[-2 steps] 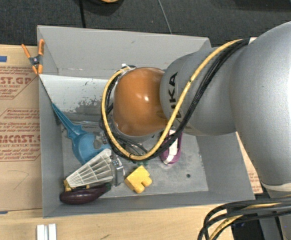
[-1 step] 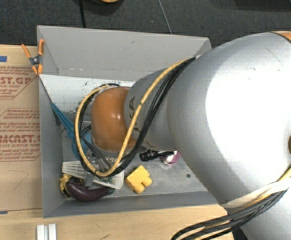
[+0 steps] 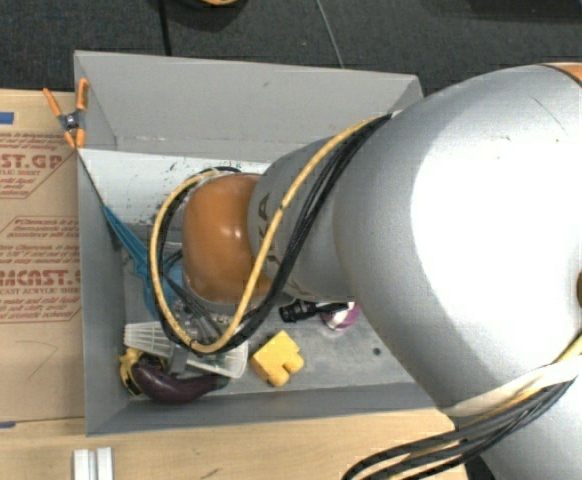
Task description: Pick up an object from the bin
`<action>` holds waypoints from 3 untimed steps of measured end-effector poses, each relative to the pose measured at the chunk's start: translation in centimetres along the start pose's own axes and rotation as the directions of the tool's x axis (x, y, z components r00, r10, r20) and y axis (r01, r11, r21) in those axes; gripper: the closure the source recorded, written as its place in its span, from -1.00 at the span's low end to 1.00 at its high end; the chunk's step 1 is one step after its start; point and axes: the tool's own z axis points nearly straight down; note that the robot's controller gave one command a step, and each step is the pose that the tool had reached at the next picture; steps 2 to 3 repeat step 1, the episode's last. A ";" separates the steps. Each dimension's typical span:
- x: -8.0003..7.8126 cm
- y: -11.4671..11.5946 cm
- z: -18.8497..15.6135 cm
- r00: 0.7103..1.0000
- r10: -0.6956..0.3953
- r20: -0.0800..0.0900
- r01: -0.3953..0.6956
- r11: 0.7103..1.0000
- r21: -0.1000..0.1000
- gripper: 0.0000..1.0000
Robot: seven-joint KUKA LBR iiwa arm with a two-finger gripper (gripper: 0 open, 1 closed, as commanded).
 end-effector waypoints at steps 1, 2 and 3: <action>0.0 0.0 0.0 1.000 0.000 0.000 0.000 1.000 0.000 1.00; 0.0 0.0 0.0 1.000 0.000 0.000 0.000 1.000 0.000 1.00; 0.0 0.0 0.0 1.000 0.000 0.000 0.000 1.000 0.000 1.00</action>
Offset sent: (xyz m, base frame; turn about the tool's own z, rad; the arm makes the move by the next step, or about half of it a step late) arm 0.0000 0.0000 0.0000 0.0000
